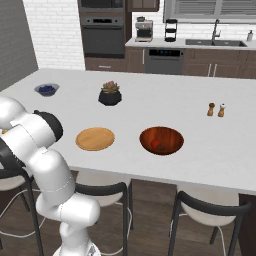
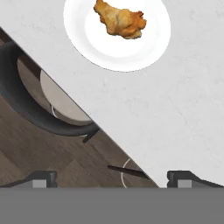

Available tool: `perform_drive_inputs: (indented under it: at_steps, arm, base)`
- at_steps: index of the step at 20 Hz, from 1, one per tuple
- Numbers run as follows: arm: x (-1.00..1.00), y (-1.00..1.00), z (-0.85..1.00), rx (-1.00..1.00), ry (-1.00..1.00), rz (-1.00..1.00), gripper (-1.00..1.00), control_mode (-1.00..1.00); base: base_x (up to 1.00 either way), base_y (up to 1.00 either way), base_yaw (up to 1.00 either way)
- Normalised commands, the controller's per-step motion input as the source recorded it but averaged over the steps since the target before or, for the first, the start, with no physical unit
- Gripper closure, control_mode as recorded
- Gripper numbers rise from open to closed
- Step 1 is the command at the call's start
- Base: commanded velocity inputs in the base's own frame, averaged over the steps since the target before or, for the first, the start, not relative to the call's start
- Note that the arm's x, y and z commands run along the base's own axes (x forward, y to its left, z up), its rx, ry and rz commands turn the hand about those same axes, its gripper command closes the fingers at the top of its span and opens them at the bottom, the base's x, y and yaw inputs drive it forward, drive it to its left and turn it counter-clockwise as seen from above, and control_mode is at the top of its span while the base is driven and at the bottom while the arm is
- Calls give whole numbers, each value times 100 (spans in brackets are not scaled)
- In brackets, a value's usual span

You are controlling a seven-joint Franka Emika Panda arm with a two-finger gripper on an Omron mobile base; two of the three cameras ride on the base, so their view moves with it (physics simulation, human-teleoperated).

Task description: Pick the chicken drumstick and bell pepper from their plates and place them in the bowl. Then put the bowl in the fridge.

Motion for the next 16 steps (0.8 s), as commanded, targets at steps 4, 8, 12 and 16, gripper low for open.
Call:
perform_drive_inputs:
  at_steps: [4,8,12,16]
  arm:
    - [15,0,-1,1,-21,24,-100,-100]
    - [39,-6,-3,10,-4,22,-100,-100]
    - [10,-32,-8,21,-4,23,-100,-100]
    - [16,-11,-12,19,0,14,-100,-100]
  base:
    - [0,0,0]
    - [0,0,0]
    - [0,0,0]
    - [0,0,0]
